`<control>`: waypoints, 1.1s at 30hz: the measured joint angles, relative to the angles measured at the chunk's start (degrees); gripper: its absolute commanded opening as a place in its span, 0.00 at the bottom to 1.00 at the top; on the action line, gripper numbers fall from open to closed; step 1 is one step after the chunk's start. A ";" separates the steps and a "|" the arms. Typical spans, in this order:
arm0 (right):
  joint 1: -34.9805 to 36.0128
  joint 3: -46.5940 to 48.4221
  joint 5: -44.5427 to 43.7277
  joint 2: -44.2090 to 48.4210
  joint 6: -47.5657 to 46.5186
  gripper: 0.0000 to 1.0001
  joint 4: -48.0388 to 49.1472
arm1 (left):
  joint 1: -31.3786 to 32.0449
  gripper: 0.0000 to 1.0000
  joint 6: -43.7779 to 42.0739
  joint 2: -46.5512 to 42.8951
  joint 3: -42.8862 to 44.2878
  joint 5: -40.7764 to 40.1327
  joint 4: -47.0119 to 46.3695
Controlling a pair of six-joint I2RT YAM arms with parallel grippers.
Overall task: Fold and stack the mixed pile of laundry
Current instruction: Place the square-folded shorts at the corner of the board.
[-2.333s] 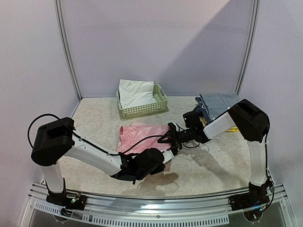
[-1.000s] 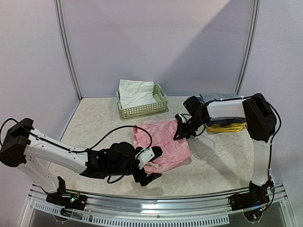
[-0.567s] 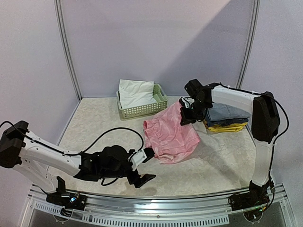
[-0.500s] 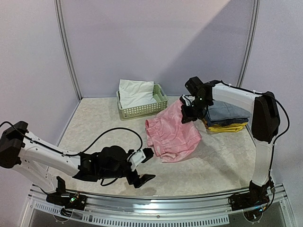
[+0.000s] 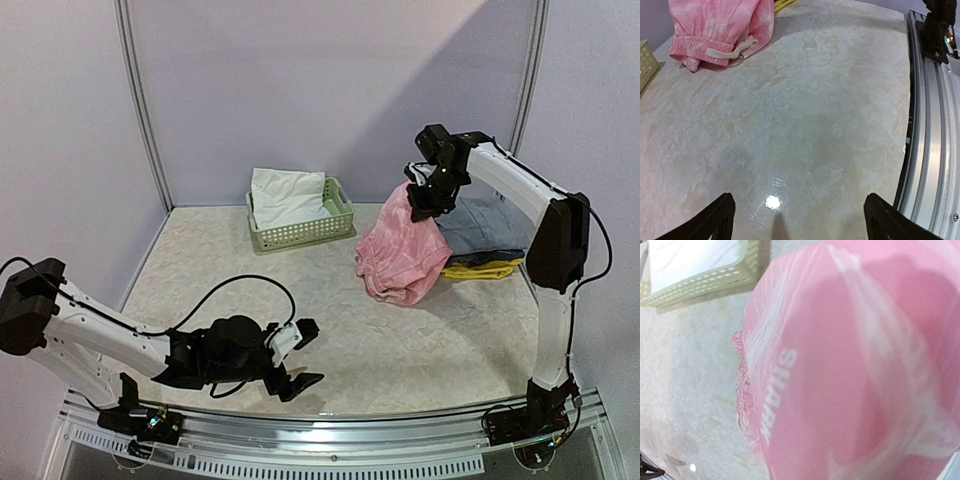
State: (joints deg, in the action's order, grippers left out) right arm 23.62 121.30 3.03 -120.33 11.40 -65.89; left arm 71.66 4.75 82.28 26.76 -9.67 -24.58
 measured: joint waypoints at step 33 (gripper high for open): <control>-8.59 24.46 -5.70 -7.32 -8.48 0.00 -12.37 | 0.00 0.88 0.83 12.98 3.54 5.62 -3.96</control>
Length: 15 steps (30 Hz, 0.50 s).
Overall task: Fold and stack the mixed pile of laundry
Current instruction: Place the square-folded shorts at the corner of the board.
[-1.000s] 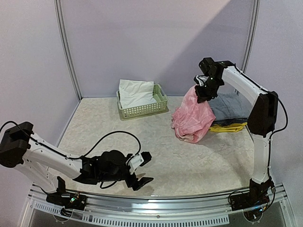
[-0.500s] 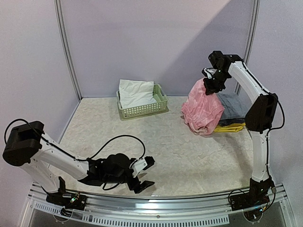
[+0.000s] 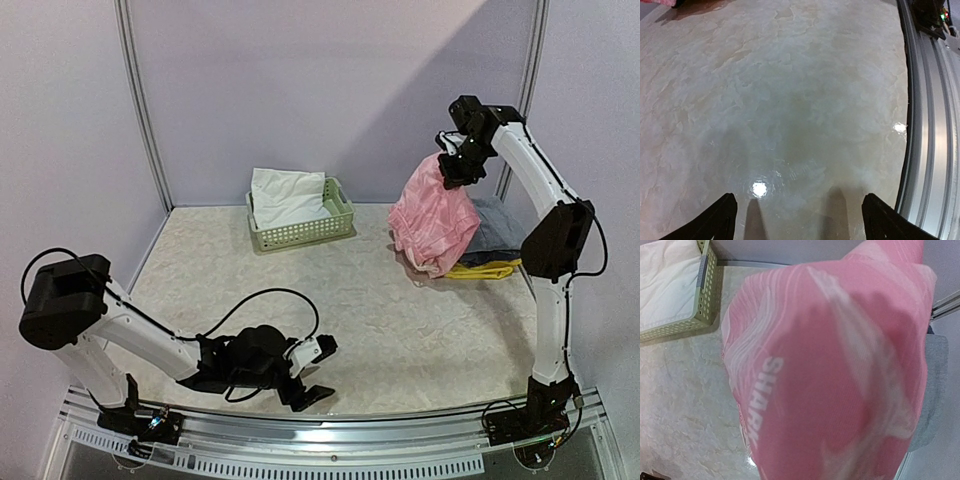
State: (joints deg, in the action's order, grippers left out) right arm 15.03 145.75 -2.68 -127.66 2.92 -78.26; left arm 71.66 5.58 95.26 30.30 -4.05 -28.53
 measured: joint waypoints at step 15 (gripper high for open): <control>-1.73 2.69 -4.09 5.90 -0.22 0.00 -0.17 | 0.00 0.87 0.02 3.43 1.14 2.36 -1.66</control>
State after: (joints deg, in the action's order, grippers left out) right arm 13.30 148.44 -6.76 -121.75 2.70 -78.43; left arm 71.66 5.61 98.70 31.44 -1.69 -30.20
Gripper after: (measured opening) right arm 0.025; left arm 0.874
